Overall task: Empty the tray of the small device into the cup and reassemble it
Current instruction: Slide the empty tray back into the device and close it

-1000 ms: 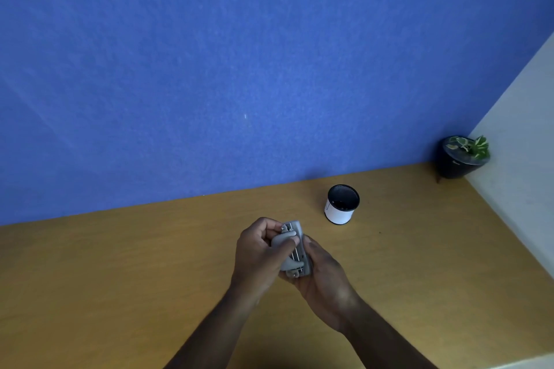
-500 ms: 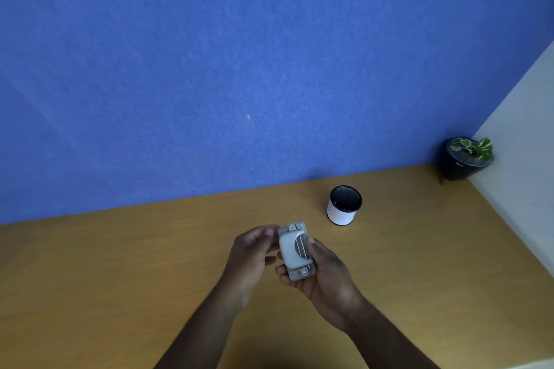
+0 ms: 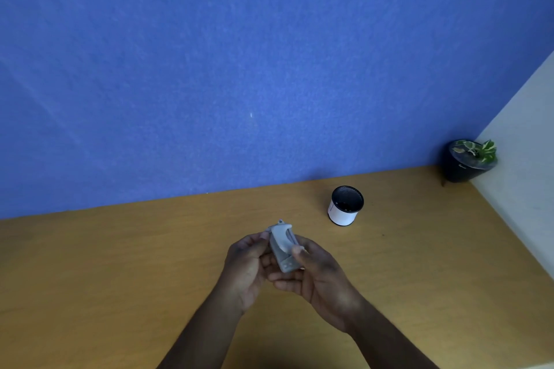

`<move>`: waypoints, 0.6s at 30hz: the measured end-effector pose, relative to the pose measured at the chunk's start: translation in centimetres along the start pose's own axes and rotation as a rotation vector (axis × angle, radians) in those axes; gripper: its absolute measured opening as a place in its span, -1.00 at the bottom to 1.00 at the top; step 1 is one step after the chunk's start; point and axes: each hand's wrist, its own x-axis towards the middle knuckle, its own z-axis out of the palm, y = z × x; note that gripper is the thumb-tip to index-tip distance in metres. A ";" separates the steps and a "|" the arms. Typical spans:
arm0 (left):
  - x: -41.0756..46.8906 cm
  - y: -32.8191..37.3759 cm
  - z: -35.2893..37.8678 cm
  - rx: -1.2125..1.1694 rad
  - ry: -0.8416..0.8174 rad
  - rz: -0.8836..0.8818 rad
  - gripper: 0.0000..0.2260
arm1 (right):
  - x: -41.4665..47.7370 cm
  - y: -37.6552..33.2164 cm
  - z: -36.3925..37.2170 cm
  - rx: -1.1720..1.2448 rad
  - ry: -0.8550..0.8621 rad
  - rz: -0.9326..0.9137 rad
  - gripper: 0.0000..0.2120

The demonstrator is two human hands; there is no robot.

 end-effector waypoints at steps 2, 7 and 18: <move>0.2 0.1 -0.3 -0.022 0.000 0.015 -0.68 | 0.0 0.1 -0.3 -0.035 -0.026 -0.027 -0.54; -0.4 0.7 -0.3 -0.008 -0.088 0.032 -0.72 | 0.2 0.1 -0.3 -0.181 0.068 -0.113 -0.47; -1.3 1.0 0.6 0.151 -0.058 0.069 -0.77 | -0.1 0.1 -0.3 -0.303 0.090 -0.151 -0.50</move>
